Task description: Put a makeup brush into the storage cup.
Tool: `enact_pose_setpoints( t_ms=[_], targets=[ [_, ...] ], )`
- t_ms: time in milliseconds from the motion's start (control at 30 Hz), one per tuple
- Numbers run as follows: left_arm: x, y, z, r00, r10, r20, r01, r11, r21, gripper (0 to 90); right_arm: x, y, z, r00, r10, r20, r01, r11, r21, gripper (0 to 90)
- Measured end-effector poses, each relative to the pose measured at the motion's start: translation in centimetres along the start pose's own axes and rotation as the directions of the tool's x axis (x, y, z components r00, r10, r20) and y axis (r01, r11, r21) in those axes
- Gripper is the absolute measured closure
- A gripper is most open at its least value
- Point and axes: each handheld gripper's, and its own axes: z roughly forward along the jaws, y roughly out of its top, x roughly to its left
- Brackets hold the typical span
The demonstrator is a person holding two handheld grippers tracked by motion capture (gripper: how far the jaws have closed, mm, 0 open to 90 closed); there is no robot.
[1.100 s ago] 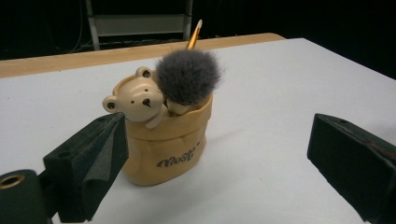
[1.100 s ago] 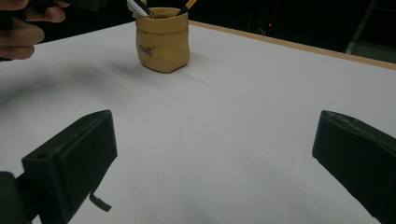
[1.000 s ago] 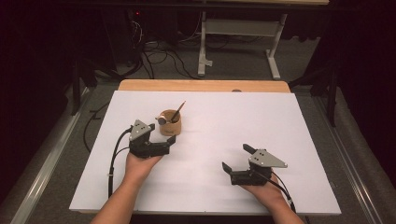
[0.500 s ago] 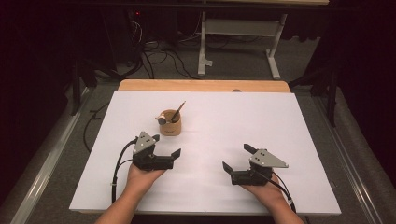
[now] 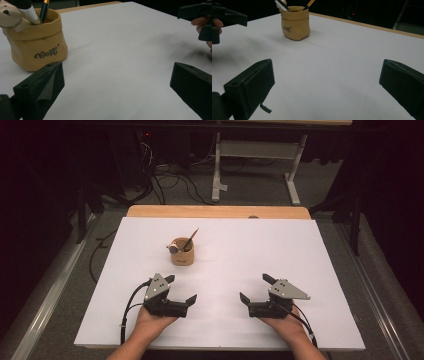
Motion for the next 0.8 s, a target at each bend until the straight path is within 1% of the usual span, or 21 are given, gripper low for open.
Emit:
enact_pose_setpoints(
  t_ms=[100, 133, 167, 200, 300, 333, 400, 433, 467, 633, 800],
  targets=[
    [-0.09, -0.22, 0.14, 0.9999, -0.009, 0.008, 0.009, 1.0, -0.003, 0.0, -0.01, 0.05, -0.1, 1.0, -0.001, 0.003, 0.001, 1.0, 0.002, 1.3],
    [-0.16, -0.25, 0.25, 1.0, 0.001, 0.007, -0.001, 1.0, -0.002, 0.0, -0.04, 0.07, -0.11, 1.0, -0.004, 0.005, 0.004, 1.0, -0.001, 1.3],
    [-0.3, -0.31, 0.45, 0.9998, 0.022, 0.003, -0.022, 0.9997, 0.008, 0.0, -0.06, 0.09, -0.12, 1.0, -0.004, 0.003, 0.004, 1.0, -0.004, 1.3],
    [-0.37, -0.36, 0.56, 0.9995, 0.03, 0.005, -0.03, 0.9994, 0.015, 0.0, -0.09, 0.12, -0.15, 1.0, -0.004, 0.004, 0.004, 1.0, -0.007, 1.3],
    [-0.55, -0.41, 0.83, 0.9991, 0.03, 0.03, -0.031, 0.9993, 0.023, 0.0, -0.2, 0.23, -0.29, 0.9999, -0.007, 0.013, 0.007, 1.0, -0.008, 1.3],
    [-0.67, -0.41, 0.85, 0.9988, 0.035, 0.032, -0.036, 0.9992, 0.018, 0.0, -0.2, 0.26, -0.34, 0.9998, 0.001, 0.018, -0.001, 1.0, -0.01, 1.3],
    [-0.77, -0.39, 0.84, 0.9983, 0.047, 0.034, -0.048, 0.9987, 0.017, 0.0, -0.31, 0.31, -0.46, 0.9996, 0.001, 0.028, -0.001, 1.0, -0.011, 1.3],
    [-0.76, -0.39, 0.85, 0.9984, 0.045, 0.035, -0.046, 0.9988, 0.016, 0.0, -0.42, 0.33, -0.49, 0.9995, -0.004, 0.03, 0.004, 1.0, -0.012, 1.3],
    [-0.71, -0.39, 0.85, 0.9985, 0.042, 0.034, -0.043, 0.9989, 0.016, 0.0, -0.43, 0.32, -0.55, 0.9993, 0.006, 0.036, -0.005, 1.0, -0.009, 1.3],
    [-0.53, -0.41, 0.9, 0.9989, 0.04, 0.023, -0.04, 0.999, 0.019, 0.0, -0.63, 0.32, -0.71, 0.9988, 0.014, 0.046, -0.014, 1.0, -0.007, 1.3],
    [-0.41, -0.4, 0.91, 0.9992, 0.037, 0.016, -0.037, 0.9992, 0.018, 0.0, -0.75, 0.38, -0.8, 0.9987, 0.006, 0.05, -0.005, 1.0, -0.013, 1.4]
  ],
)
